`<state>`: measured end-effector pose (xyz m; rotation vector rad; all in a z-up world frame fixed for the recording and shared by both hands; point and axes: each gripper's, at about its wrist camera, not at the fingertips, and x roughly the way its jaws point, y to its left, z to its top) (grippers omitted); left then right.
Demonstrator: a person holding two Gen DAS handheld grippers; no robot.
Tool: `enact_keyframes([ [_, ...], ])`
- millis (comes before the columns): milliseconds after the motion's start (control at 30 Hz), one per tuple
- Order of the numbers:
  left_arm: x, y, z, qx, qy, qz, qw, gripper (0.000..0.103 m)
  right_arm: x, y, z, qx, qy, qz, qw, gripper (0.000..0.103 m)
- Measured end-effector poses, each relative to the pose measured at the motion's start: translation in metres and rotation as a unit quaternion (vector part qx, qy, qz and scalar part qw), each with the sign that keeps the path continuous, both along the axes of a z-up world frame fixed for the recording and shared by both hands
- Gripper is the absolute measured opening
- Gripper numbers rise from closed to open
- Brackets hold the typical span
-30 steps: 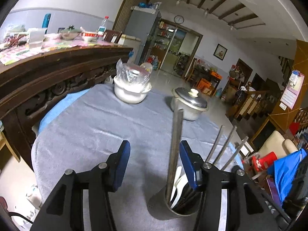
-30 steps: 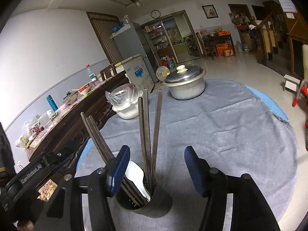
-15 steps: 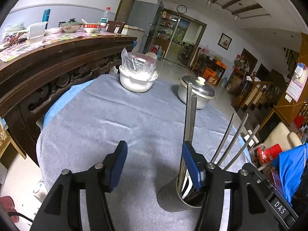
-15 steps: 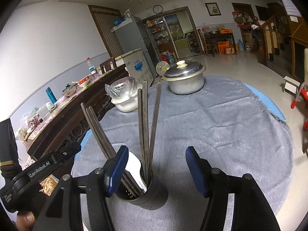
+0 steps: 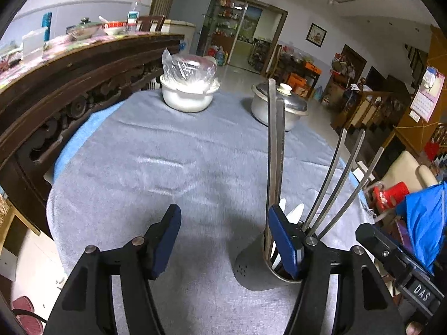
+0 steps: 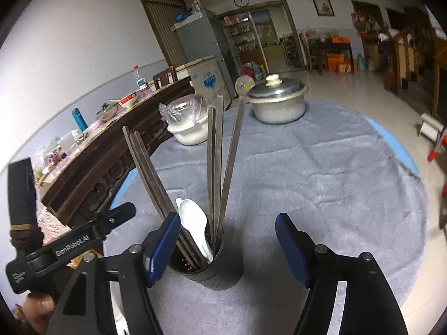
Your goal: Organize utensils
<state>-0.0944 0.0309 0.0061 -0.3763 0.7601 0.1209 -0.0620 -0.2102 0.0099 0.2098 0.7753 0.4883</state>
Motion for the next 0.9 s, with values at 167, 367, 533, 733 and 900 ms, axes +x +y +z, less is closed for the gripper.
enact_keyframes([
  [167, 0.021, 0.016, 0.002, -0.06, 0.009, -0.006, 0.9981, 0.067, 0.038, -0.022, -0.011, 0.089, 0.061, -0.018, 0.994, 0.074],
  [367, 0.027, 0.042, -0.005, -0.113, 0.014, 0.024, 0.9932, 0.067, 0.053, -0.039, -0.014, 0.14, 0.082, -0.029, 0.986, 0.074],
  [533, 0.037, 0.058, -0.021, -0.124, 0.045, 0.055, 0.9897, 0.067, 0.063, -0.051, -0.029, 0.136, 0.109, -0.067, 0.982, 0.074],
  [733, 0.071, 0.033, -0.032, -0.119, 0.081, -0.034, 0.989, 0.067, 0.094, -0.035, -0.057, 0.11, 0.152, -0.062, 0.98, 0.074],
  [900, 0.075, 0.016, -0.034, -0.11, 0.086, -0.08, 0.987, 0.067, 0.095, -0.006, -0.058, 0.102, 0.153, -0.006, 0.983, 0.074],
])
